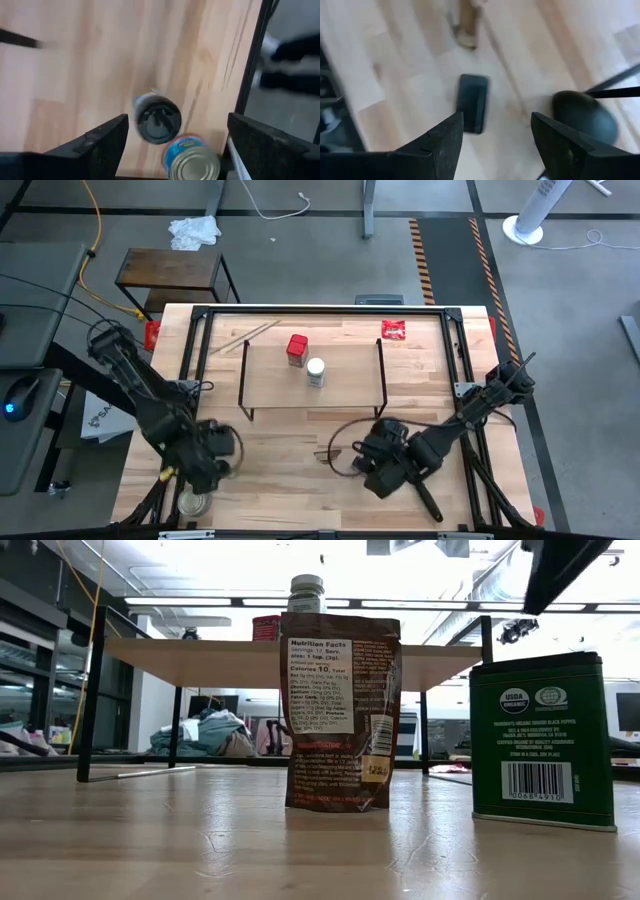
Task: Shelf spices
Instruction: Remove the white seasoning bottle from the shelf
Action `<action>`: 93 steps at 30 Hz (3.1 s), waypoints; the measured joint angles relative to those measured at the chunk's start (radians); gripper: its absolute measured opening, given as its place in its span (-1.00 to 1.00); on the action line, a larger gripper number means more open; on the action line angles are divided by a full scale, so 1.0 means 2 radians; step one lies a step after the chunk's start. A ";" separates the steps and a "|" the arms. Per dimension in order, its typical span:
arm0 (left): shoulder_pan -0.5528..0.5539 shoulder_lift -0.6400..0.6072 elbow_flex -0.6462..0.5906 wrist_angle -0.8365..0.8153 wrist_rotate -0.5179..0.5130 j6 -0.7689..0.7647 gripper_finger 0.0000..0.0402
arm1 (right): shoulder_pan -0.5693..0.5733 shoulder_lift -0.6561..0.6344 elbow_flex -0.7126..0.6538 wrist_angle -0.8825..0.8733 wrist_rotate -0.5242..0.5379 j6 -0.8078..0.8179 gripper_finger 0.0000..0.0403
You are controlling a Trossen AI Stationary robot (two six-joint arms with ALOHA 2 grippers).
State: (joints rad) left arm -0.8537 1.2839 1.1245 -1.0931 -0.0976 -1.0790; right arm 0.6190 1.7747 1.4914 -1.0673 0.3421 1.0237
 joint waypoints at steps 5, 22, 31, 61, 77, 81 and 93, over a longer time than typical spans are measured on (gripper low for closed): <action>0.002 -0.048 0.025 -0.068 -0.107 -0.074 0.67 | -0.034 -0.031 0.038 -0.006 0.093 -0.024 0.14; 0.014 -0.073 0.031 -0.109 -0.191 -0.074 0.68 | -0.213 -0.082 0.073 0.215 0.114 -0.185 0.48; 0.014 -0.073 0.031 -0.110 -0.218 -0.048 0.68 | -0.239 -0.041 0.073 0.225 0.071 -0.276 0.49; 0.014 -0.073 0.030 -0.105 -0.251 -0.059 0.68 | -0.304 0.026 0.073 0.221 -0.032 -0.434 0.42; 0.014 -0.073 0.030 -0.098 -0.294 -0.066 0.68 | -0.236 -0.085 0.072 0.060 -0.017 -0.331 -0.10; 0.014 -0.073 0.030 -0.096 -0.329 -0.083 0.68 | -0.136 -0.114 0.073 -0.003 0.044 -0.221 -0.10; 0.014 -0.073 0.030 -0.096 -0.328 -0.097 0.68 | 0.084 0.022 0.030 -0.057 0.121 0.148 -0.10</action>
State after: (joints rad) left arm -0.8253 1.1385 1.1854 -1.2851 -0.7530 -1.2728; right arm 0.7874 1.8181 1.5516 -1.1814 0.5846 1.3200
